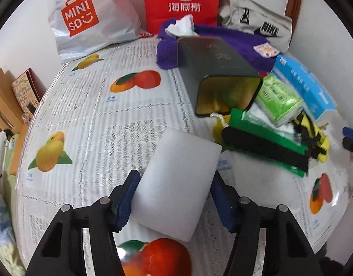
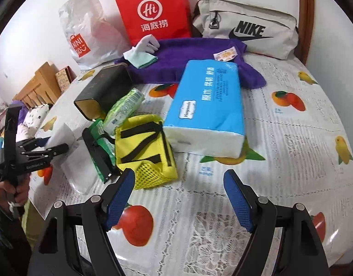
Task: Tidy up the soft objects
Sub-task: 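Grasp the white sponge block with the left gripper while the right gripper grasps the yellow pouch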
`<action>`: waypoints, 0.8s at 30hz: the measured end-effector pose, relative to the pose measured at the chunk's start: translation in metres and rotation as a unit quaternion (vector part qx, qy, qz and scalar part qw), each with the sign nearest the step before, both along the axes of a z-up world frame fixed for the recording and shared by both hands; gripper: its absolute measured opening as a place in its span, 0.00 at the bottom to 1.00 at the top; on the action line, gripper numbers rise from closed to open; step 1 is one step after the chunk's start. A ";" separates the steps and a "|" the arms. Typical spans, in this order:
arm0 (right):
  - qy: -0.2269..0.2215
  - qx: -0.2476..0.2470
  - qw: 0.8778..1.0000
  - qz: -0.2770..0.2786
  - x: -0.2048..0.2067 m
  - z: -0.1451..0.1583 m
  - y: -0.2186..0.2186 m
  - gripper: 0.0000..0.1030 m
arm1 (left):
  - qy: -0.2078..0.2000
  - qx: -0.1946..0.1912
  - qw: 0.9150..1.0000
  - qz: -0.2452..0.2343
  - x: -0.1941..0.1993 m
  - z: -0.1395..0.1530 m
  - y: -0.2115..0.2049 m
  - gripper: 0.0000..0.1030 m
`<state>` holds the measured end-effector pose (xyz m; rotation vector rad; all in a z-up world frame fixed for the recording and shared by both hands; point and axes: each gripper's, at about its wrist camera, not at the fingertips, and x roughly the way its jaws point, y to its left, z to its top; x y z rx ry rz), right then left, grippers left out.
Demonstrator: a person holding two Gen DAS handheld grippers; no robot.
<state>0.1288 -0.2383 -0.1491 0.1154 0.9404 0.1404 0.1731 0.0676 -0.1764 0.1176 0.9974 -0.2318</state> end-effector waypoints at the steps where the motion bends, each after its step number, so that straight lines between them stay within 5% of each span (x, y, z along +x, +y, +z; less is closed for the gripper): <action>1: 0.000 0.002 1.000 0.003 0.001 -0.001 0.002 0.77 | -0.003 -0.003 1.000 0.004 -0.002 0.001 0.000 0.58; 12: 0.018 -0.004 0.998 0.056 0.025 -0.022 0.031 0.77 | 0.012 -0.035 0.999 0.037 -0.013 -0.003 0.005 0.59; 24: 0.023 -0.034 0.996 0.085 0.044 -0.036 0.057 0.79 | 0.015 -0.019 0.999 0.034 -0.013 -0.005 0.000 0.60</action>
